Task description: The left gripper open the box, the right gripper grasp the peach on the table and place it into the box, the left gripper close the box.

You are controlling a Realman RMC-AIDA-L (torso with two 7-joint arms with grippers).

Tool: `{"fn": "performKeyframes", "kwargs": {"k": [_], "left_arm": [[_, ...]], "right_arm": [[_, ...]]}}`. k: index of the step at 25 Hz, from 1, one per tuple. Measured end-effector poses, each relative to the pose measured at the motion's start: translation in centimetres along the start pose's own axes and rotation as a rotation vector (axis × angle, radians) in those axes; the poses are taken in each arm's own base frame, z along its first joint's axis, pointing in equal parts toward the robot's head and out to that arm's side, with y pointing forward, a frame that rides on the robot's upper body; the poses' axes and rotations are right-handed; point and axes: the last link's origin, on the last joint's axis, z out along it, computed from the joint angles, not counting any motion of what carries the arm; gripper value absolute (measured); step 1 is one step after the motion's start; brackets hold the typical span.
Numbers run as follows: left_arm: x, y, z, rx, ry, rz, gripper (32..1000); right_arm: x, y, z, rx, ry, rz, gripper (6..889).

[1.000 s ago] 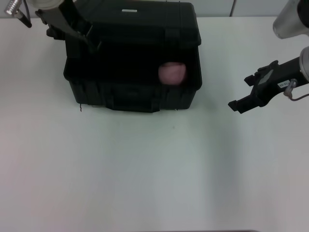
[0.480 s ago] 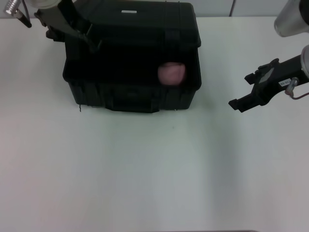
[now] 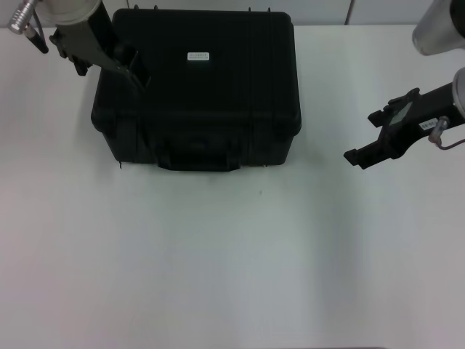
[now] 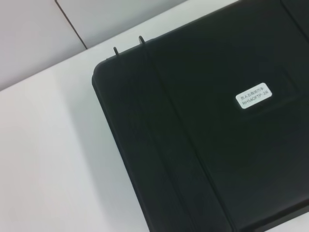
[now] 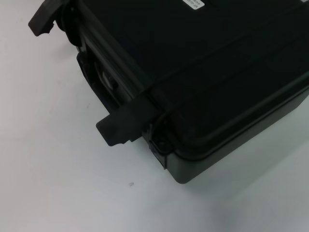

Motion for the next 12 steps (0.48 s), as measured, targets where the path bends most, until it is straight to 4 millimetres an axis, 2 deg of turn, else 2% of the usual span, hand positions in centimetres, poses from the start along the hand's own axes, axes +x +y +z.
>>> {"fn": "performKeyframes", "kwargs": {"k": [12], "left_arm": [[0.0,0.1,-0.09,0.004,0.001,0.007,897]], "right_arm": [[-0.02,0.01,0.0,-0.001,0.0,0.0,854]]}}
